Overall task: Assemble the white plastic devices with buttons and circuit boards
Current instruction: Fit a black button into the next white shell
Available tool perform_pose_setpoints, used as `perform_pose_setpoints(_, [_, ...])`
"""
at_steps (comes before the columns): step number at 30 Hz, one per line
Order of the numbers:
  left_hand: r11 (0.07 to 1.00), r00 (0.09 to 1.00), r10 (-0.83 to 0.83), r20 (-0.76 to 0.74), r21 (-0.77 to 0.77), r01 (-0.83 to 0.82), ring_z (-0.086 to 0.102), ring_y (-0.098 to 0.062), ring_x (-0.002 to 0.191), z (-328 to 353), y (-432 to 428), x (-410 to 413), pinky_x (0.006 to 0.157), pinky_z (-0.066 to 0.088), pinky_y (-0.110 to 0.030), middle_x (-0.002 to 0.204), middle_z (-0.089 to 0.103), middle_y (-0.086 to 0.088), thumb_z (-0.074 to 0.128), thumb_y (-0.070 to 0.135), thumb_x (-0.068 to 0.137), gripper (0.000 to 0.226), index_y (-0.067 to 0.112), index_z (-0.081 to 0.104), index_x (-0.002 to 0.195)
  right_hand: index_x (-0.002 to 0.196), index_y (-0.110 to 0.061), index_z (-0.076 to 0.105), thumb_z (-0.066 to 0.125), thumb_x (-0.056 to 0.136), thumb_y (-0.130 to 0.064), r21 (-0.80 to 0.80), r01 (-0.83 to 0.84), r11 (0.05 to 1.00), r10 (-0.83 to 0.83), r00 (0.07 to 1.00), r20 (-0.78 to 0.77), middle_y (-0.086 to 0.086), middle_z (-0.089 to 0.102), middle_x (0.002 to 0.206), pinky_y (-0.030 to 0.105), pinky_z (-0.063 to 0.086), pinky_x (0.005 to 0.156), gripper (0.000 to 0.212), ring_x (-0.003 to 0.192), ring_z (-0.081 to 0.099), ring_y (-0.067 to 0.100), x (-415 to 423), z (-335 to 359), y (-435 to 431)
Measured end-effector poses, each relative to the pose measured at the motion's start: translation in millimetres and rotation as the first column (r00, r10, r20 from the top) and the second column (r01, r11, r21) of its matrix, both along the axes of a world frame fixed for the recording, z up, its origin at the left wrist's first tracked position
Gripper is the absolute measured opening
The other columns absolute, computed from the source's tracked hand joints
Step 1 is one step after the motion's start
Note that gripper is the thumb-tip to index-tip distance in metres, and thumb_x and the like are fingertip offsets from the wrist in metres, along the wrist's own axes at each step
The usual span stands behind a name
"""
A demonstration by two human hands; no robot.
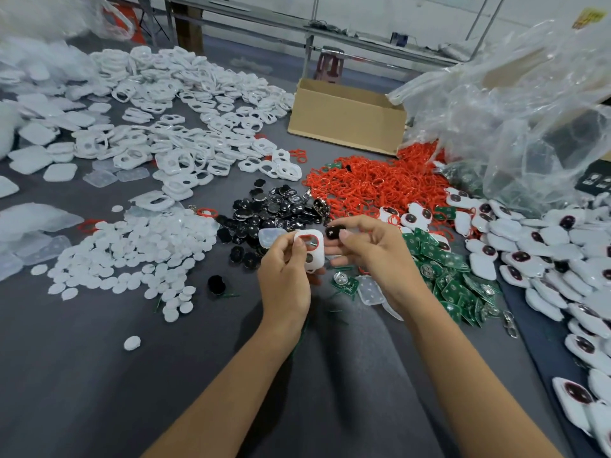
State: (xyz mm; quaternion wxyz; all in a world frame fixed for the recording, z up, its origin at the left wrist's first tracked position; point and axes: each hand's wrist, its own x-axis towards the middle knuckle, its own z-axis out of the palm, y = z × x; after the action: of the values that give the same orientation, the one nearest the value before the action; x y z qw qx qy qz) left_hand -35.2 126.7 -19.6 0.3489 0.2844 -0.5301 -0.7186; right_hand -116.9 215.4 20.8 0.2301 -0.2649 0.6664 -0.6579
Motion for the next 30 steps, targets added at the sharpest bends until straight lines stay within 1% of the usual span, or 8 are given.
perform_pose_setpoints(4, [0.998,0.998,-0.059,-0.013,-0.014,0.059,0.058,-0.015,0.062,0.2,1.1,2.4,0.048,0.049,-0.026,0.075,0.065,-0.004,0.049,0.013,0.099,0.021,0.009,0.069,0.093,0.104,0.007,0.059,0.046,0.095,0.004,-0.056,0.039,0.998,-0.035,0.997,0.067,0.013,0.072,0.079,0.023,0.057,0.06,0.016,0.071,0.071,0.018,6.3,-7.4,9.4])
perform_pose_setpoints(12, [0.966,0.963,-0.255,-0.09,-0.058,0.251,0.054,-0.006,0.053,8.3,7.3,6.6,0.046,0.046,-0.023,0.07,0.064,0.005,0.047,0.009,0.099,0.023,0.013,0.067,0.088,0.087,0.004,0.059,0.055,0.089,0.008,-0.119,0.166,0.979,-0.157,0.985,0.077,0.012,0.071,0.068,0.025,0.057,0.062,0.006,0.065,0.071,0.02,4.6,-20.3,20.9])
perform_pose_setpoints(14, [0.954,0.95,-0.296,-0.098,-0.083,0.289,0.055,-0.008,0.055,8.9,8.4,7.0,0.049,0.046,-0.024,0.074,0.064,0.001,0.047,0.008,0.099,0.022,0.013,0.067,0.089,0.09,0.005,0.057,0.051,0.09,0.01,-0.098,0.123,0.988,-0.121,0.992,0.026,0.009,0.07,0.065,0.025,0.056,0.059,0.007,0.059,0.069,0.019,4.1,-22.6,22.0])
perform_pose_setpoints(16, [0.948,0.943,-0.314,-0.109,-0.094,0.305,0.057,-0.009,0.059,8.7,8.4,6.8,0.051,0.048,-0.023,0.079,0.064,-0.002,0.047,0.008,0.099,0.022,0.013,0.067,0.09,0.093,-0.003,0.061,0.049,0.092,0.008,0.004,0.102,0.995,-0.101,0.985,-0.14,0.009,0.066,0.063,0.027,0.052,0.058,0.016,0.056,0.062,0.015,4.3,-25.5,23.7])
perform_pose_setpoints(19, [0.945,0.941,-0.317,-0.119,-0.117,0.304,0.056,-0.006,0.062,7.1,7.7,5.7,0.053,0.049,-0.02,0.076,0.065,0.005,0.048,0.007,0.098,0.025,0.017,0.068,0.087,0.112,-0.013,0.064,0.049,0.094,0.001,0.171,0.087,0.981,-0.017,0.927,-0.374,0.017,0.06,0.076,0.037,0.043,0.067,0.027,0.068,0.05,0.02,3.6,-28.4,27.4])
perform_pose_setpoints(22, [0.935,0.937,-0.339,-0.088,-0.14,0.325,0.059,-0.006,0.063,5.2,7.8,5.8,0.054,0.051,-0.022,0.072,0.067,0.012,0.05,0.008,0.098,0.027,0.021,0.068,0.082,0.119,-0.011,0.058,0.052,0.093,0.001,0.144,0.045,0.989,0.004,0.946,-0.325,0.022,0.06,0.074,0.03,0.041,0.064,0.029,0.065,0.051,0.018,6.6,-28.5,28.7])
perform_pose_setpoints(25, [0.927,0.929,-0.362,-0.072,-0.126,0.352,0.061,-0.011,0.058,4.8,8.4,6.7,0.048,0.048,-0.022,0.071,0.069,0.008,0.051,0.01,0.098,0.021,0.016,0.068,0.088,0.099,-0.002,0.06,0.061,0.087,0.005,0.042,0.108,0.993,-0.095,0.968,-0.233,0.009,0.067,0.066,0.021,0.048,0.056,0.014,0.055,0.06,0.011,7.5,-27.2,29.2])
perform_pose_setpoints(30, [0.933,0.939,-0.341,-0.031,-0.134,0.334,0.06,-0.019,0.067,2.7,8.8,6.3,0.053,0.05,-0.028,0.071,0.066,0.005,0.055,0.011,0.096,0.014,0.014,0.068,0.09,0.093,0.0,0.071,0.069,0.081,0.003,-0.019,0.155,0.988,-0.153,0.937,-0.315,0.015,0.071,0.077,0.024,0.054,0.062,0.012,0.06,0.064,0.016,6.5,-22.1,33.4])
